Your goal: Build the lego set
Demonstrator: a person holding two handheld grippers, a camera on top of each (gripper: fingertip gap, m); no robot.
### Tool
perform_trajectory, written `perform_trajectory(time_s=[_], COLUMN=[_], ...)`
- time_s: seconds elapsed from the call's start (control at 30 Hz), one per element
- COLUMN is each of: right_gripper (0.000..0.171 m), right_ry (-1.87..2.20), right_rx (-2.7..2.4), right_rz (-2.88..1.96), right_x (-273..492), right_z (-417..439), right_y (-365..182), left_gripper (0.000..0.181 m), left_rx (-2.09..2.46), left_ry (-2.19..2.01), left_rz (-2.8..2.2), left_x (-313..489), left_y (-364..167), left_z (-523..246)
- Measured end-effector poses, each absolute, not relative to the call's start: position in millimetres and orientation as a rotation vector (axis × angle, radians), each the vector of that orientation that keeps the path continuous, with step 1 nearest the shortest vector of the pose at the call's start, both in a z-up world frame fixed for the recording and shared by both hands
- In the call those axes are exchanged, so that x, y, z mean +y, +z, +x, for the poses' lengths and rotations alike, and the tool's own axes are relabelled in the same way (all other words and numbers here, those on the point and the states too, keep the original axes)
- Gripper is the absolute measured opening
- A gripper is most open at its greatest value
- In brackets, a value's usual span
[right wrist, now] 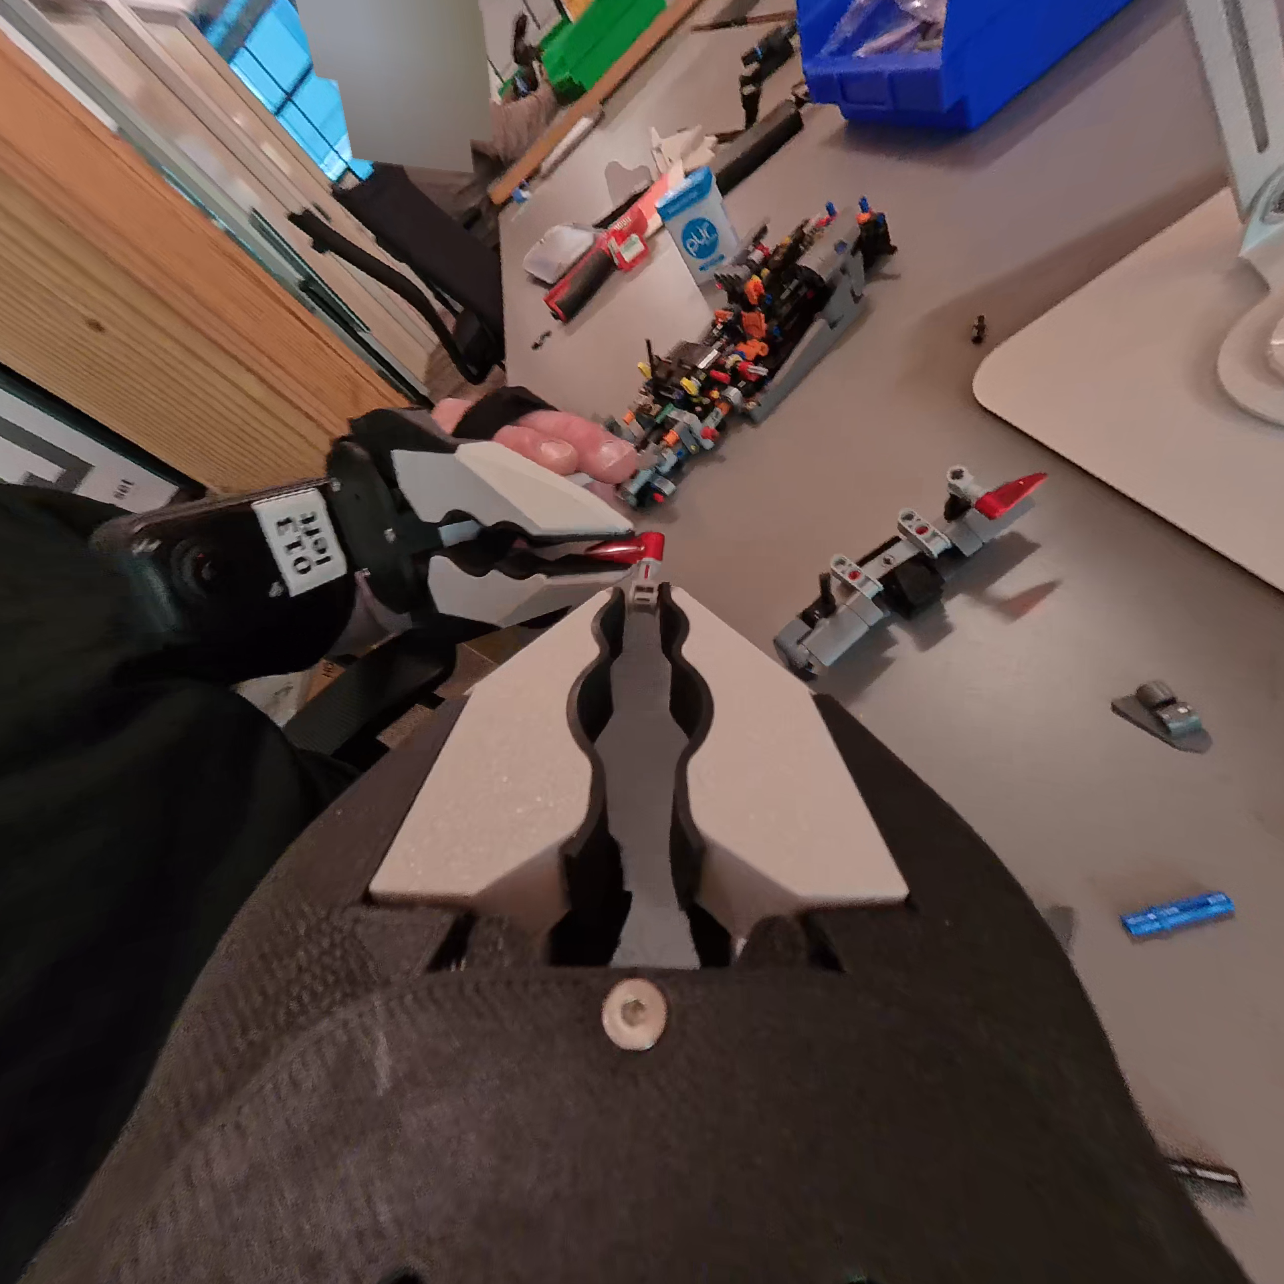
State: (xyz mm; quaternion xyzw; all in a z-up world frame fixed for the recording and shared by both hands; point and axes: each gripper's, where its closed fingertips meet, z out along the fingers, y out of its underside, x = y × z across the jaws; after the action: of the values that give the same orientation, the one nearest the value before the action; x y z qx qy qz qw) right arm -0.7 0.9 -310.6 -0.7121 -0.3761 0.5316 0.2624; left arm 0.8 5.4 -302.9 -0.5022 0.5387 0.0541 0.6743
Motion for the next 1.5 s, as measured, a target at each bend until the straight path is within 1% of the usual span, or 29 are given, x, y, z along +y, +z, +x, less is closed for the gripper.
perform_trajectory(time_s=[0.13,0.27,0.43,0.6,0.67,0.8,0.9,1.0,1.1,1.2,1.37,1.5], right_gripper=[0.017,0.027,0.023,0.022,0.021,0.014,0.005,0.004,0.004,0.004,0.004,0.004], right_ry=[1.496,1.3,0.871,0.66,0.643,0.71,0.768,0.829,0.954,1.185,1.627,1.77], right_rx=[-1.008,-1.175,-1.376,-1.351,-1.338,-1.295,-1.289,-1.279,-1.259,-1.227,-1.287,-1.397], right_rz=[-1.826,-1.658,-1.399,-1.311,-1.3,-1.307,-1.311,-1.33,-1.374,-1.467,-1.57,-1.603], right_x=[1,-3,-15,-10,-10,-10,-11,-12,-12,-14,-29,-34], right_z=[3,10,11,7,5,2,1,2,3,5,12,19], right_y=[-294,-287,-278,-268,-266,-261,-259,-258,-257,-260,-268,-280], left_gripper=[0.004,0.004,0.004,0.005,0.005,0.005,0.004,0.004,0.004,0.005,0.014,0.013], left_rx=[1.14,1.08,0.969,0.84,0.777,0.649,0.551,0.472,0.448,0.477,0.675,0.989], left_ry=[-0.104,-0.427,-0.914,-1.14,-1.256,-1.46,-1.567,-1.661,-1.677,-1.587,-1.247,-0.957], left_rz=[-1.152,-1.188,-1.234,-1.297,-1.306,-1.333,-1.358,-1.358,-1.357,-1.37,-1.353,-1.294], left_x=[3,-3,-10,-5,-7,-11,-11,-11,-11,-10,-9,-21], left_y=[-290,-281,-263,-258,-255,-254,-255,-254,-254,-254,-248,-246], left_z=[-4,-1,-2,0,2,8,10,10,11,11,3,8])
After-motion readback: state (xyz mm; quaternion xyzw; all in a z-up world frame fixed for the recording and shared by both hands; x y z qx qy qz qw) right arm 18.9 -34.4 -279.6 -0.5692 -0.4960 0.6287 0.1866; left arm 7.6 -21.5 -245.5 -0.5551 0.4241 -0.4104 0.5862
